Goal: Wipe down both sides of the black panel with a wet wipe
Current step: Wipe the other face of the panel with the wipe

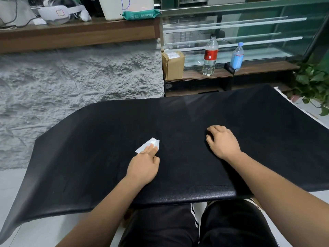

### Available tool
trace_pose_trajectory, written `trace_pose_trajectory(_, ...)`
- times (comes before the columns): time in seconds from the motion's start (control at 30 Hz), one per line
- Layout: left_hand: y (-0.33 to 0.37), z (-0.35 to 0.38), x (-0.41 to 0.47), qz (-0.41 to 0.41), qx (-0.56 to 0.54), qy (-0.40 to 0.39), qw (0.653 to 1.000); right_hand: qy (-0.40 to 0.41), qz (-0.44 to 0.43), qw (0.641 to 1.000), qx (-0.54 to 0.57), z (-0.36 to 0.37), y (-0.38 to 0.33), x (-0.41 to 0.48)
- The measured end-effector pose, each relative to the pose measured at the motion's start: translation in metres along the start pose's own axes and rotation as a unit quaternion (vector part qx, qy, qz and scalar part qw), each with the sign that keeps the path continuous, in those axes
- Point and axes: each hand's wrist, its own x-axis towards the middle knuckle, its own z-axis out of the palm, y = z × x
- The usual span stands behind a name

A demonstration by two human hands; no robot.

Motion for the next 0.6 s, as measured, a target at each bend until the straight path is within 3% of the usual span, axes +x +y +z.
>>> trace_pose_trajectory(0.43,0.078,0.030,0.003,0.165,-0.010,-0.005,0.986,-0.002,0.041,0.999,0.034,0.010,0.007,-0.001)
trace_pose_trajectory(0.6,0.066,0.024,0.005,0.152,-0.027,-0.022,0.988,0.007,0.039,0.998,0.042,0.011,0.008,-0.001)
